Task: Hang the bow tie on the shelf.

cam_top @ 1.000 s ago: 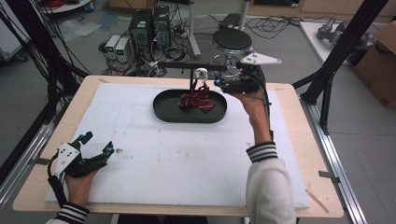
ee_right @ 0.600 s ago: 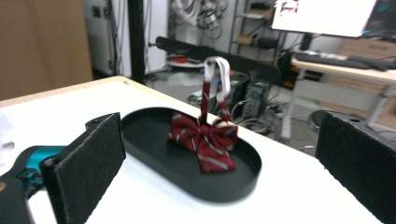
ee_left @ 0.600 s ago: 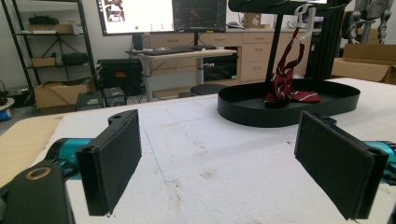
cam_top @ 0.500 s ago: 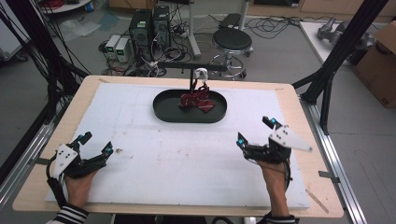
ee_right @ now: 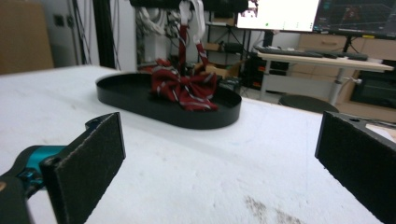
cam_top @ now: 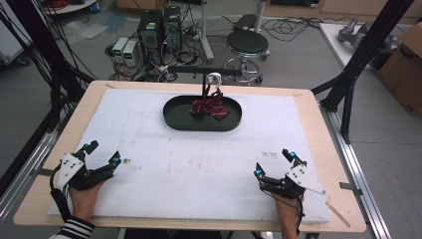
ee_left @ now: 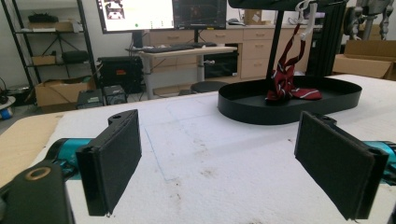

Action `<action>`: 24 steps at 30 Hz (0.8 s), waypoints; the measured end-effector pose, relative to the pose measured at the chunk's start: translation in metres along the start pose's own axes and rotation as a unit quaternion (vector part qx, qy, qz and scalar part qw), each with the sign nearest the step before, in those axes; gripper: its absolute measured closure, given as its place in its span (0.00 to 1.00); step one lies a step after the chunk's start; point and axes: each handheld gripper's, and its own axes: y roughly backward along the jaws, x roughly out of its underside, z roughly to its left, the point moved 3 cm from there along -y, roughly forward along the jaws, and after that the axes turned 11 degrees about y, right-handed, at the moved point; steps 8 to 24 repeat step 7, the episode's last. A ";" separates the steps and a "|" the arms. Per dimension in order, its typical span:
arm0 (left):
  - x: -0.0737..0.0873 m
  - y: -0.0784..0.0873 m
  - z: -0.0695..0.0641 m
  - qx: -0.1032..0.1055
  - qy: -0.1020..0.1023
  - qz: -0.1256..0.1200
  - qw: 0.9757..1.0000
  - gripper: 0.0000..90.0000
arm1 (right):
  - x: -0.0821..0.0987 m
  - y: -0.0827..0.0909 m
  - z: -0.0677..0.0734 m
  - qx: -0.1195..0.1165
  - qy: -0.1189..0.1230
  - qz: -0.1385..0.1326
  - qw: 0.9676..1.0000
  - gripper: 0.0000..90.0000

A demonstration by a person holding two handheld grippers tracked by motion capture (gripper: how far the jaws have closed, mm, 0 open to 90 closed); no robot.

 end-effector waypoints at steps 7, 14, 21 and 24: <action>0.000 0.001 0.000 0.000 0.000 -0.002 1.000 0.17 | 0.004 0.000 0.001 0.006 -0.001 0.003 1.000 0.01; 0.000 0.001 0.000 0.000 0.000 -0.002 1.000 0.17 | 0.004 0.000 0.001 0.006 -0.001 0.003 1.000 0.01; 0.000 0.001 0.000 0.000 0.000 -0.002 1.000 0.17 | 0.004 0.000 0.001 0.006 -0.001 0.003 1.000 0.01; 0.000 0.001 0.000 0.000 0.000 -0.002 1.000 0.17 | 0.004 0.000 0.001 0.006 -0.001 0.003 1.000 0.01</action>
